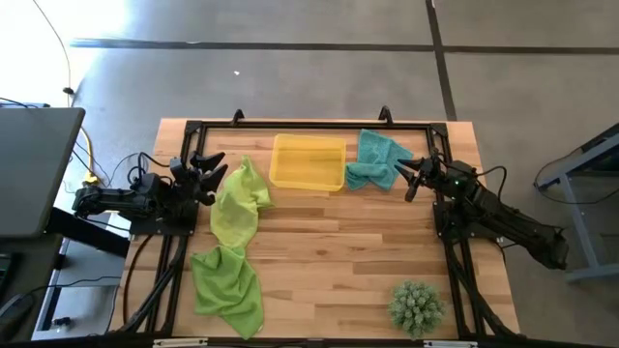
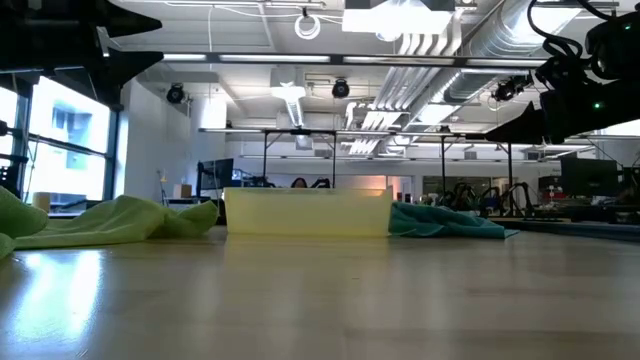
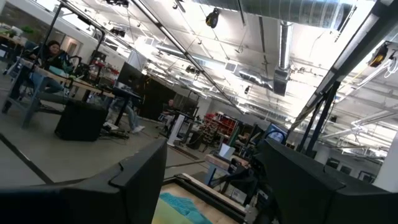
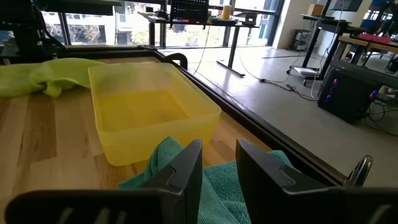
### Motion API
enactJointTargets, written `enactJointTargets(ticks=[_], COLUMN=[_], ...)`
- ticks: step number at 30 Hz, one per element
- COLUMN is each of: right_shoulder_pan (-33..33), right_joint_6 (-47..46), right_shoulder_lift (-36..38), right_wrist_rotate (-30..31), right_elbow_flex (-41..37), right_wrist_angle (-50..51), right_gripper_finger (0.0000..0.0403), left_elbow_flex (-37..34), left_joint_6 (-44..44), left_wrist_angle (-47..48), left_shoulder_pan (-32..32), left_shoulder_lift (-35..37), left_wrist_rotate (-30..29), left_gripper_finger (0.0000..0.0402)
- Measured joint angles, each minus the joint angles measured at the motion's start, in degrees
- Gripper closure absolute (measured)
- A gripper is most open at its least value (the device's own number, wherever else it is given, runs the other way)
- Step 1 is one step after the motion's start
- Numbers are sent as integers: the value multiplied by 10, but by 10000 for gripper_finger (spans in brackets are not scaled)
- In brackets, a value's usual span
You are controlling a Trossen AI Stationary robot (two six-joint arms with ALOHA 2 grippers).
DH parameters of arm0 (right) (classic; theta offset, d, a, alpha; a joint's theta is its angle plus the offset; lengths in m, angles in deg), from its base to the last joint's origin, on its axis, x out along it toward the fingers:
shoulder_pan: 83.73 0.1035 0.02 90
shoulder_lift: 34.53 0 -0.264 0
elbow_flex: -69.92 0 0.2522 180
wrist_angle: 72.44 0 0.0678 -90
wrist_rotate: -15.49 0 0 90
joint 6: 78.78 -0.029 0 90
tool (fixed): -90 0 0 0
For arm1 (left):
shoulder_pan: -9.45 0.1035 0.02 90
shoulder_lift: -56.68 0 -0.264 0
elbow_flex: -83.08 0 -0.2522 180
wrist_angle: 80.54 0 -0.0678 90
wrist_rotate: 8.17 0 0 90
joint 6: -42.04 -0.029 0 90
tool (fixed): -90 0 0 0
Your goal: Roll microfiber towels into tight, uniform cylinder then place into a basket
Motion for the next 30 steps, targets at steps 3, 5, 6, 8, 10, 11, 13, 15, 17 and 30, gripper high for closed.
enactJointTargets(ticks=[3, 5, 6, 8, 10, 11, 13, 15, 17, 30], right_shoulder_pan=[0, 0, 0, 0, 0, 0, 0, 0, 0, 0], right_joint_6=[0, 0, 0, 0, 0, 0, 0, 0, 0, 0], right_shoulder_lift=[0, 0, 0, 0, 0, 0, 0, 0, 0, 0], right_wrist_rotate=[0, 0, 0, 0, 0, 0, 0, 0, 0, 0], right_elbow_flex=[0, 0, 0, 0, 0, 0, 0, 0, 0, 0], right_wrist_angle=[0, 0, 0, 0, 0, 0, 0, 0, 0, 0], right_gripper_finger=[314, 314, 314, 314, 314, 314, 314, 314, 314, 314], left_elbow_flex=[0, 0, 0, 0, 0, 0, 0, 0, 0, 0], left_joint_6=[0, 0, 0, 0, 0, 0, 0, 0, 0, 6], left_wrist_angle=[0, 0, 0, 0, 0, 0, 0, 0, 0, 0], left_shoulder_pan=[0, 0, 0, 0, 0, 0, 0, 0, 0, 0], left_shoulder_lift=[0, 0, 0, 0, 0, 0, 0, 0, 0, 0], left_wrist_rotate=[0, 0, 0, 0, 0, 0, 0, 0, 0, 0], left_gripper_finger=[147, 147, 147, 147, 147, 147, 147, 147, 147, 147])
